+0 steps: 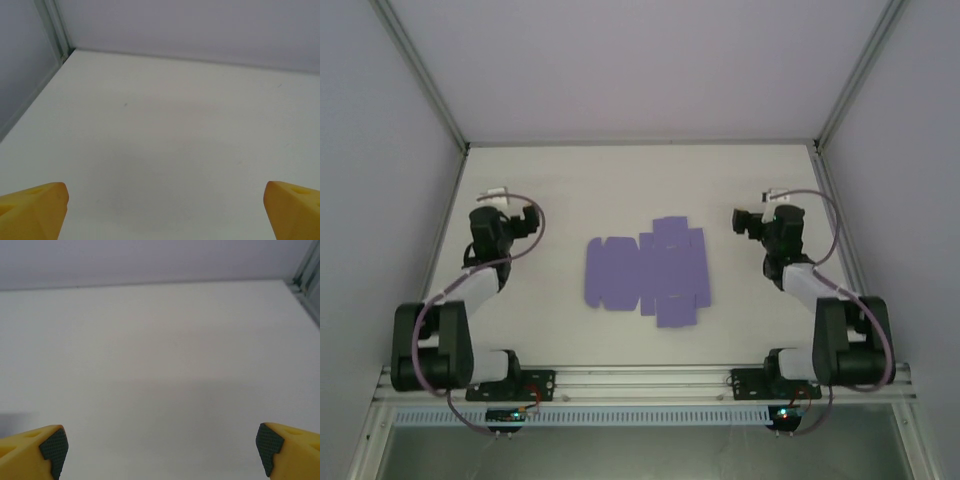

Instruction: Assemble paper box

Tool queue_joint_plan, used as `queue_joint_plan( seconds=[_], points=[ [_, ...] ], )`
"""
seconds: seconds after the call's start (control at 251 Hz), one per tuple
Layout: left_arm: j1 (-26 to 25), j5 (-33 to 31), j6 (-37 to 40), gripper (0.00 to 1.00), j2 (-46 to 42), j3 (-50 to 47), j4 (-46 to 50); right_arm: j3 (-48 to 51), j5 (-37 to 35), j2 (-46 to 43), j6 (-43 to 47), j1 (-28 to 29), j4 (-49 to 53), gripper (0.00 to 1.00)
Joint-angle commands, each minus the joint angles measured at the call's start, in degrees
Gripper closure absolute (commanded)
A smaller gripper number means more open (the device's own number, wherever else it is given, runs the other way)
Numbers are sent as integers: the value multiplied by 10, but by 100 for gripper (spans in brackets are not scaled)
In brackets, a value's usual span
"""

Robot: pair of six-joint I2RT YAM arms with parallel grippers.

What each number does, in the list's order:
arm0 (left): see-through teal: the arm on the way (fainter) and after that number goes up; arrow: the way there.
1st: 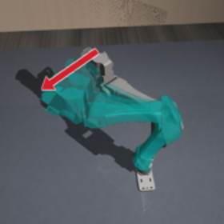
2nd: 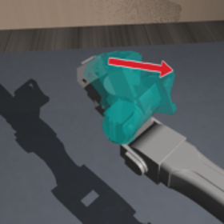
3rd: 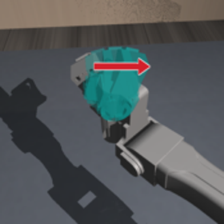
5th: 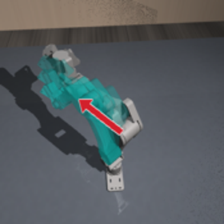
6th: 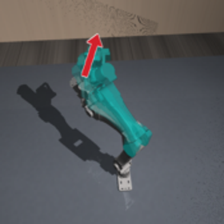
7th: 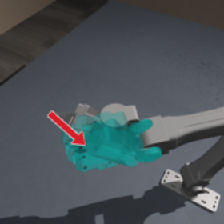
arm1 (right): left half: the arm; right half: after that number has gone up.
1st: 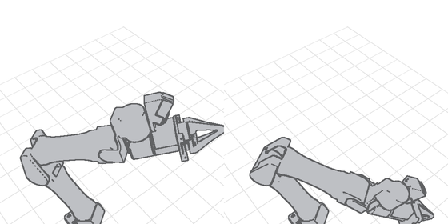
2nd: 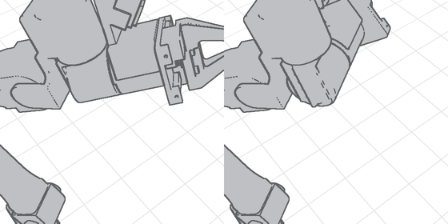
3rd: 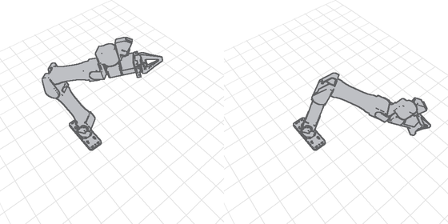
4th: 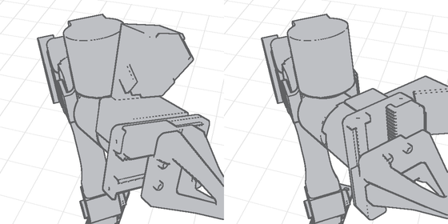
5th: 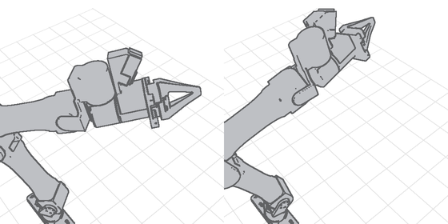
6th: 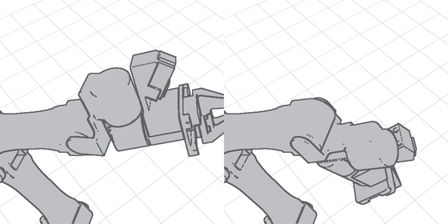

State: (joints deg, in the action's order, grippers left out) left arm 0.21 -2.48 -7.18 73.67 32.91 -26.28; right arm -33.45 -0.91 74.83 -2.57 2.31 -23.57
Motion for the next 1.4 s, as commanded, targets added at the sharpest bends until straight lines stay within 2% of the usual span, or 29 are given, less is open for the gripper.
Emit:
queue_joint_plan(
  seconds=[0.0,0.104,0.16,0.255,0.331,0.427,0.543,0.702,0.814,0.93,1.094,1.225,1.337,1.397],
  points=[
    [-39,23,-88,1,-39,34,166,-65,-46,-40,-48,55,204,1],
    [-85,62,-145,0,-60,27,217,-112,-55,-47,-96,141,316,1],
    [-111,74,-173,0,-69,22,242,-129,-34,-40,-145,179,359,7],
    [-147,108,-222,0,-84,0,248,-132,39,-13,-218,220,379,16],
    [-162,123,-251,0,-90,-16,257,-127,64,16,-231,240,374,24],
    [-180,163,-269,0,-86,-36,236,-111,64,56,-237,249,347,31],
    [-195,216,-290,1,-48,-48,204,-95,65,107,-255,251,318,33],
    [-216,271,-281,0,2,-36,183,-84,49,157,-253,254,304,35],
    [-235,271,-279,0,32,-29,174,-79,41,179,-254,254,300,37],
    [-242,284,-289,5,70,-23,147,-74,40,199,-257,255,295,37],
    [-245,321,-321,30,122,-14,65,-68,47,211,-253,256,279,37],
    [-244,338,-336,62,142,0,27,-63,52,205,-248,249,277,37],
    [-243,341,-341,97,125,12,27,-71,58,174,-228,236,298,35],
    [-243,342,-340,100,103,18,37,-79,58,140,-215,228,317,33]
  ],
)
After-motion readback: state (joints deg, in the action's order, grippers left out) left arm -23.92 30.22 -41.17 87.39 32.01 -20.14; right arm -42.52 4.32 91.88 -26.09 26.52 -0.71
